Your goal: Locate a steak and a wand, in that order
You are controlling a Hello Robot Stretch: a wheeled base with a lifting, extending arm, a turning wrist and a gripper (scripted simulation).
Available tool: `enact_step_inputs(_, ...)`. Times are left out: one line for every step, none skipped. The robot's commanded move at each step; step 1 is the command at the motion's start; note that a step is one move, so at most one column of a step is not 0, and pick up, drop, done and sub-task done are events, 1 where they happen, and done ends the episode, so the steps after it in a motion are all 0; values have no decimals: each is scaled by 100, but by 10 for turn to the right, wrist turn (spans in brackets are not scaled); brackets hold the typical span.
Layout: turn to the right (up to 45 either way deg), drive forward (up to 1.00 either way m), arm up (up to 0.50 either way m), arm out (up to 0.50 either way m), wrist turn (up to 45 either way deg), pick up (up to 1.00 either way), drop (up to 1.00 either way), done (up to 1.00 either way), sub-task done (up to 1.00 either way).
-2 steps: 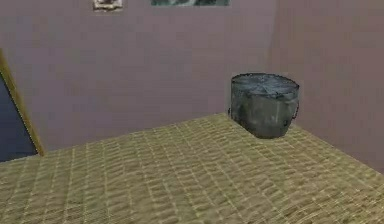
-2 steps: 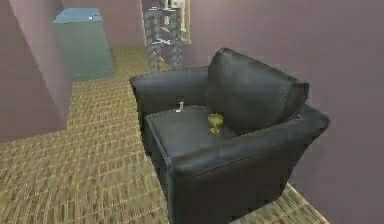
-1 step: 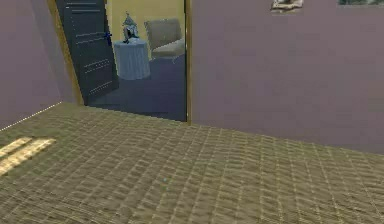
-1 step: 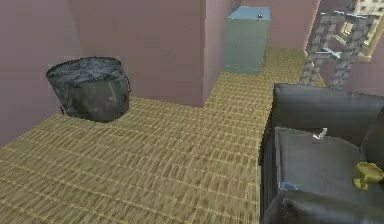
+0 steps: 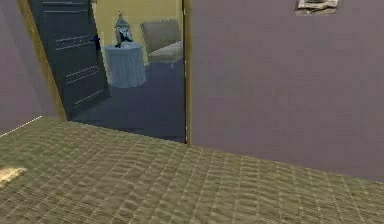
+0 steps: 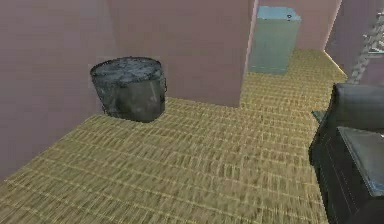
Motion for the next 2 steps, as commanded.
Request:
enact_step_inputs(-450,0,0,0,0,0,0,0,0)
enact_step_inputs(-90,0,0,0,0,0,0,0,0)
